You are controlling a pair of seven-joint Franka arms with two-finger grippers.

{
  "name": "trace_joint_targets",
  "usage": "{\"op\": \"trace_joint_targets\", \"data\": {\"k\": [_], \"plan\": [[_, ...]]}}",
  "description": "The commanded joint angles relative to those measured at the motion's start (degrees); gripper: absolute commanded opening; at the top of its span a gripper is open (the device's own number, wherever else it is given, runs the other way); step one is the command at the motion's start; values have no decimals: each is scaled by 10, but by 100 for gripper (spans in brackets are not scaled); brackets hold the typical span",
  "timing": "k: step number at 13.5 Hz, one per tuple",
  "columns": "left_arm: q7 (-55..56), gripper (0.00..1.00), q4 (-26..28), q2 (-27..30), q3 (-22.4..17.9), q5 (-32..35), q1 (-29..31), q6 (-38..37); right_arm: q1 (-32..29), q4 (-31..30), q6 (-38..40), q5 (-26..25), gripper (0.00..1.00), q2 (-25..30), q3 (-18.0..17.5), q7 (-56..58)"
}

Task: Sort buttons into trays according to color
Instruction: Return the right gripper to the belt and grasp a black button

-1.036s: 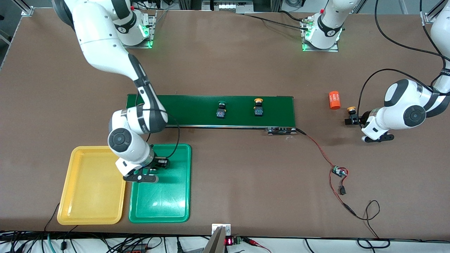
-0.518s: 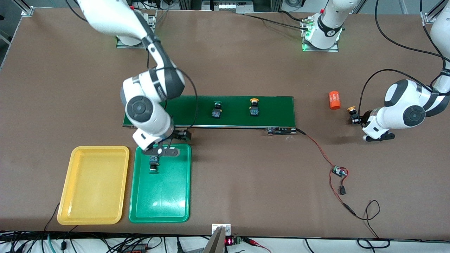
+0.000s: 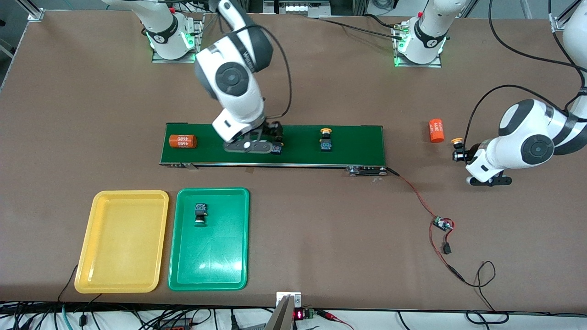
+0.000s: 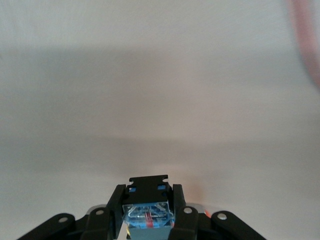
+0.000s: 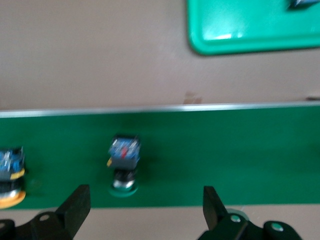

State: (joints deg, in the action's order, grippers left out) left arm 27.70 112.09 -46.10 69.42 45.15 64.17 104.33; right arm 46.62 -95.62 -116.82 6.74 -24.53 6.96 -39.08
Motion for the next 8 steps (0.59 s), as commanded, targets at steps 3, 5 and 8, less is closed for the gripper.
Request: {"op": "trace_joint_targets", "data": {"k": [3,5,8], "plan": [[2,27,-43,7,21,-83,-103,-20,15,-15,-13,6,100,-27,4,-28],[17,27,-63,1,14,-85,-170,-13,14,-15,-28,6,100,-39,4,-29],[94,27,-77,-1,-14,-85,-272,22,8,-15,-53,6,100,-62,4,-28]]}}
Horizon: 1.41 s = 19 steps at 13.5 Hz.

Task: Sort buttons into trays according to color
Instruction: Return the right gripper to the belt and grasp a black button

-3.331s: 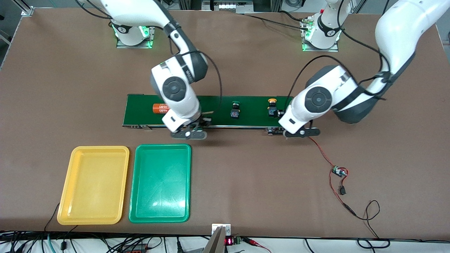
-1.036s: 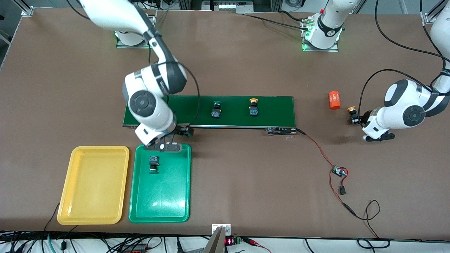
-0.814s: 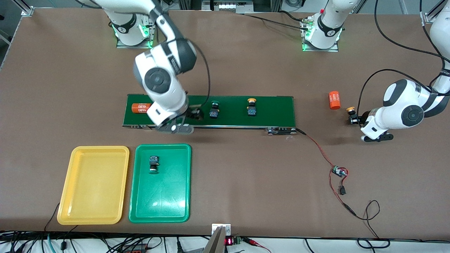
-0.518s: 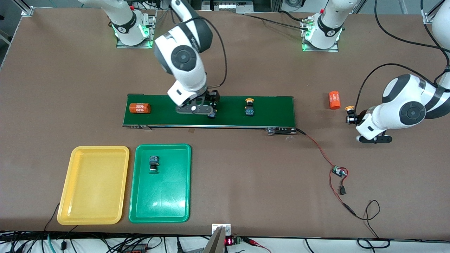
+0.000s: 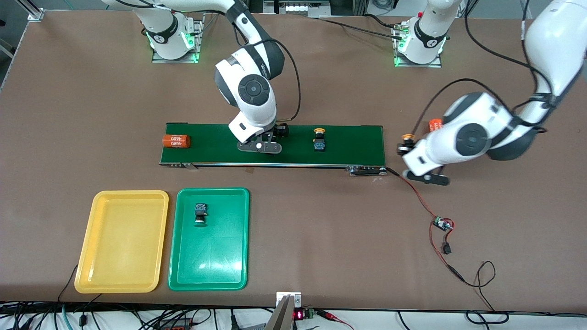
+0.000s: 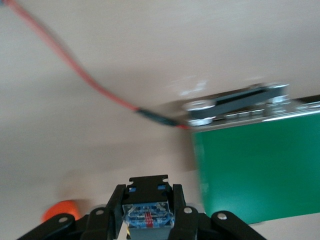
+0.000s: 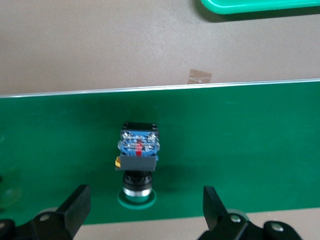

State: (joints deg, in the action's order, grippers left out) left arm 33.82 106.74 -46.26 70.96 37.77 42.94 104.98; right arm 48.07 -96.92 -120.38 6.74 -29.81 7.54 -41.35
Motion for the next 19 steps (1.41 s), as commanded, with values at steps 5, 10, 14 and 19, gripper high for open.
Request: {"op": "trace_joint_targets", "data": {"k": [5,10,14,19], "plan": [[85,27,-16,-9,-79,-13,-155,92,-10,-2,-28,7,100,-37,-2,-5],[114,100,-14,-15,-79,-13,-167,88,-17,-3,-21,7,38,-40,-2,-4],[105,100,-46,14,-44,-12,-104,42,-22,4,-21,7,10,-37,1,-2],[43,100,-139,7,-40,-8,-60,-150,-91,67,-13,-2,9,-38,8,21]]}}
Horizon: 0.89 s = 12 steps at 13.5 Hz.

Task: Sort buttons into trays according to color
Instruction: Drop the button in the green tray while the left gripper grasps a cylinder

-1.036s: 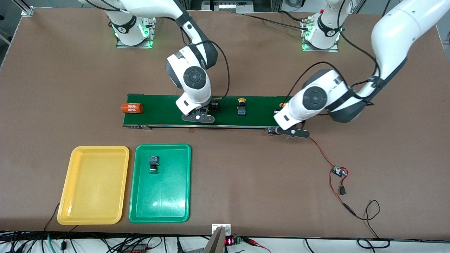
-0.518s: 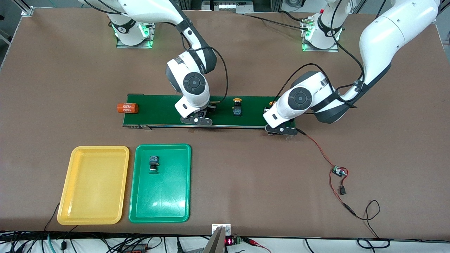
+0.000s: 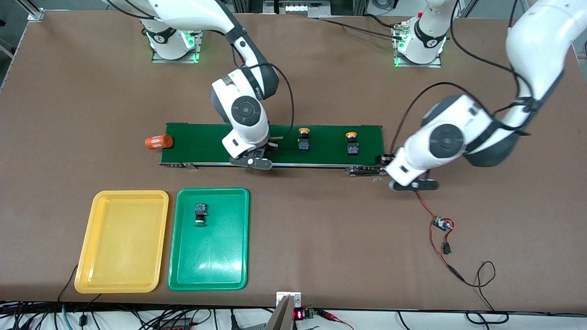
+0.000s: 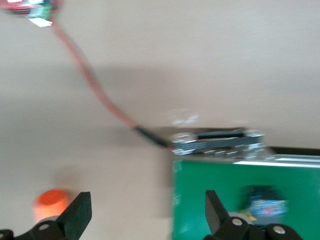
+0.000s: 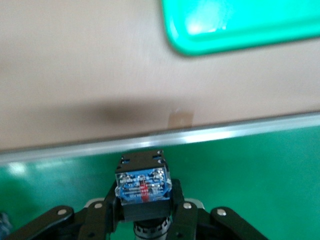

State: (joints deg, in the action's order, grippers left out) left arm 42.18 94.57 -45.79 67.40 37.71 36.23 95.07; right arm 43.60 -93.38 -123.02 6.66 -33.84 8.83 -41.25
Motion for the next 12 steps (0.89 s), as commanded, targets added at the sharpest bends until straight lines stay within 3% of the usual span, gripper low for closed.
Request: {"op": "trace_joint_targets", "data": {"k": [1,5,9,12], "plan": [[-63,100,-6,3,-5,-8,35,-52,-68,46,14,0,9,-7,-6,41],[-127,100,77,5,12,-8,156,-40,-113,100,7,4,6,-60,-6,117],[-132,100,211,6,39,-3,291,56,-133,184,3,3,5,-125,-6,146],[-137,100,263,4,41,-3,330,77,-155,199,-53,3,5,-158,-6,190]]}}
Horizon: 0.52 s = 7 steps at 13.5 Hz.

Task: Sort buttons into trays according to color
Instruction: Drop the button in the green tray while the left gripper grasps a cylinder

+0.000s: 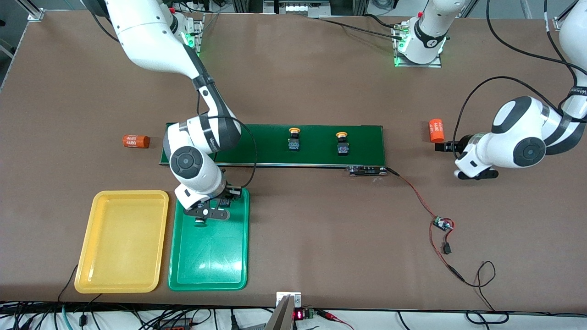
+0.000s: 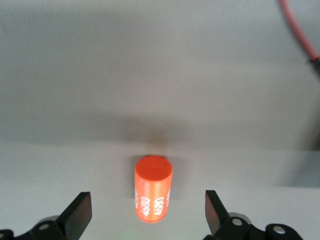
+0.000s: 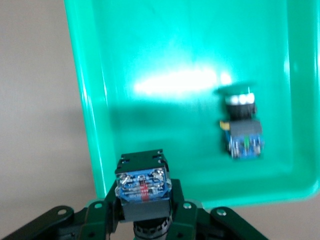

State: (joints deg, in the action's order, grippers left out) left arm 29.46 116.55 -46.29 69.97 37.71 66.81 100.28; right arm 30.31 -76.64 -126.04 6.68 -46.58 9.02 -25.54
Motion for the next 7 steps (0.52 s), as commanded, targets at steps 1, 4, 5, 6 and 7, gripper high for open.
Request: {"op": "trace_joint_targets", "data": {"k": [1,4,5,6,7], "plan": [[-10,100,69,9,14,-3,41,61,-27,32,-37,3,5,-37,-8,46],[-10,100,94,8,-4,-2,47,75,-29,33,-51,3,5,-45,-8,49],[-11,100,97,8,-9,-2,45,75,-29,33,-64,2,6,-52,-8,49],[-11,100,101,7,-20,-1,40,77,-29,33,-83,2,6,-61,-8,49],[-11,100,101,5,-31,1,39,83,-29,33,-98,1,8,-72,-8,50]]}}
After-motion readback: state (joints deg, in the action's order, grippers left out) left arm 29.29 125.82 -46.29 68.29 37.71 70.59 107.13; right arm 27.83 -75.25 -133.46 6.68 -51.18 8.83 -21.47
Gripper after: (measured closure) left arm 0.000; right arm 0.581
